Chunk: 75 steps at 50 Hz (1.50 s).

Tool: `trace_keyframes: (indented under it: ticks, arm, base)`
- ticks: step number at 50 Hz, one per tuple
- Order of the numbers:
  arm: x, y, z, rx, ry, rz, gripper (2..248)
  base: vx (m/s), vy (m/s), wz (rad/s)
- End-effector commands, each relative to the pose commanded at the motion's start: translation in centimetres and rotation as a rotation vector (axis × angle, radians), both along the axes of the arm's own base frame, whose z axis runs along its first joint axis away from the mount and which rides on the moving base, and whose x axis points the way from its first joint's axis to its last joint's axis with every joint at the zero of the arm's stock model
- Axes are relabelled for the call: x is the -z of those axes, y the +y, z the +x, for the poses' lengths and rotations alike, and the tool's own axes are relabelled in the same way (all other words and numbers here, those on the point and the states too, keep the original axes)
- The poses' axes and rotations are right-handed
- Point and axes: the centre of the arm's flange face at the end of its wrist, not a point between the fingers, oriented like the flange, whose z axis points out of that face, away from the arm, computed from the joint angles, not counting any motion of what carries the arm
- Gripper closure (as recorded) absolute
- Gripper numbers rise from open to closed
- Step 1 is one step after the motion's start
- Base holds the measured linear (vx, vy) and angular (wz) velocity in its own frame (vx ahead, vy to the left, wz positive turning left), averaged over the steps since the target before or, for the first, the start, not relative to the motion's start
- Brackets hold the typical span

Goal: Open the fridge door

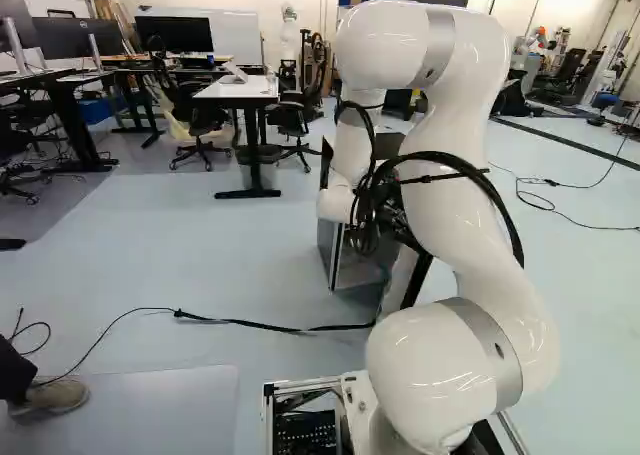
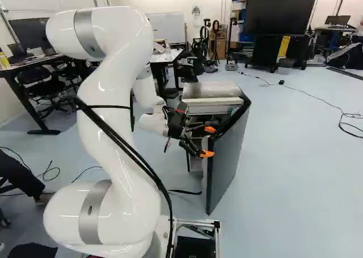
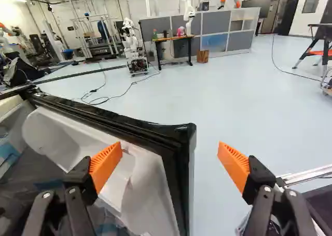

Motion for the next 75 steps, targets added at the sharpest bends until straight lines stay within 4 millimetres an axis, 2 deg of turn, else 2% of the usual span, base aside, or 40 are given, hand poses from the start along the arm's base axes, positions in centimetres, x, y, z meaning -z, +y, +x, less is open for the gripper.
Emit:
trace_keyframes:
  ticks: [32,75]
  arm:
    - [-0.3,-7.6,0.7,0.186,-0.036,-0.007,3]
    - [-0.9,-18.9,1.7,0.427,-0.125,-0.021,3]
  base:
    - [0.0,0.0,0.0]
    - [0.0,0.0,0.0]
